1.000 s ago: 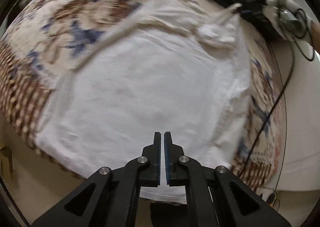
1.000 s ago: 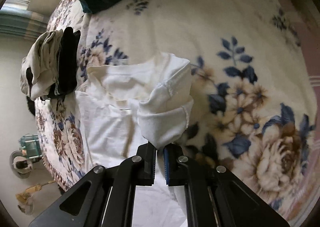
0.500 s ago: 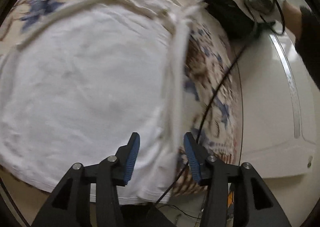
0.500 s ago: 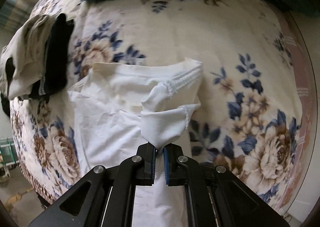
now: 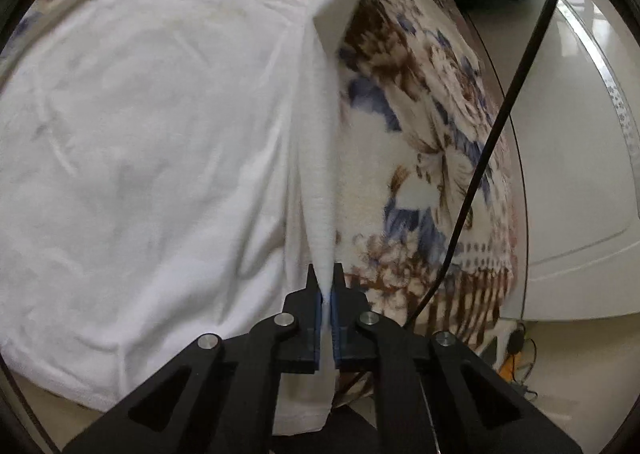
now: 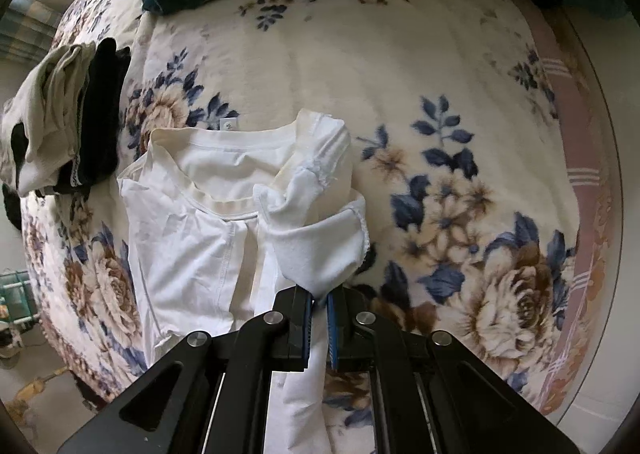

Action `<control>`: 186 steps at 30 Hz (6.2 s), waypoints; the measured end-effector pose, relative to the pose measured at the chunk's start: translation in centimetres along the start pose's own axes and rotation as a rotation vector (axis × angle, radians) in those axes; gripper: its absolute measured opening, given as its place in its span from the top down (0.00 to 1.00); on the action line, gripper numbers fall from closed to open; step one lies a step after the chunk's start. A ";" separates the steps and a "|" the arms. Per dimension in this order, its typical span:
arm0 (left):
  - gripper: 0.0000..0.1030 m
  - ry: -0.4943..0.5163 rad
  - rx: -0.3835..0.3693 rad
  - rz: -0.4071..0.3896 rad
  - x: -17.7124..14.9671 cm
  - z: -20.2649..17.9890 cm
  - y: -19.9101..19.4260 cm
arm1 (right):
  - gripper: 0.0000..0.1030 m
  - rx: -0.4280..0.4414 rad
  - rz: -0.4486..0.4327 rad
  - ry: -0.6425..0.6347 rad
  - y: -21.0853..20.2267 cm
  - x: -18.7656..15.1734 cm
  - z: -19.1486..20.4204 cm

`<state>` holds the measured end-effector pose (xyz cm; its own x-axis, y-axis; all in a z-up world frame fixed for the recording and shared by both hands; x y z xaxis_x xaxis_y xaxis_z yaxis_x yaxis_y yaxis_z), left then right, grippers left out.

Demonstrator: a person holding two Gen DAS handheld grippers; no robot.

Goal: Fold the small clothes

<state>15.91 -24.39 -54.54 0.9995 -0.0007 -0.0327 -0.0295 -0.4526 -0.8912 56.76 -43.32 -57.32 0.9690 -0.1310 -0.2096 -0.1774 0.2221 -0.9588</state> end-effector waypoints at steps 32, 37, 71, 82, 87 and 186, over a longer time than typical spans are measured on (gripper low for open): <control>0.93 -0.437 -0.043 -0.142 -1.7 26.1 -12.4 | 0.93 -0.318 0.090 -0.168 13.0 6.5 30.1; 0.63 -0.551 -0.129 -0.136 -4.0 30.2 -14.4 | 0.49 -0.116 0.112 -0.210 10.9 4.3 32.0; 0.93 -0.138 0.101 0.077 -1.5 27.8 -11.8 | 0.90 0.185 0.234 0.145 24.2 -41.0 7.0; 0.85 -0.090 0.163 0.086 -1.1 27.2 -16.1 | 0.66 0.215 0.273 0.184 23.4 -43.7 8.3; 0.48 -0.070 0.074 -0.042 5.1 24.6 -21.1 | 0.46 0.259 0.153 0.197 16.8 -40.9 8.7; 0.35 0.062 0.163 -0.194 43.8 19.4 -12.4 | 0.30 0.235 -0.173 -0.095 7.7 8.5 11.9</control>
<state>59.73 -1.51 -53.72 0.9855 0.0155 0.1692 0.1660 -0.3001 -0.9393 65.70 -31.23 -64.23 0.9950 -0.0980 -0.0176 0.0257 0.4233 -0.9056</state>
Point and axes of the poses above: each gripper's, at about its wrist camera, not at the fingertips, and y roughly the way its jaws point, z to its left, x to its top, the point moved 5 cm from there along y, roughly the way its jaws point, and after that the axes turned 11 degrees about z, right-handed, at the moved point
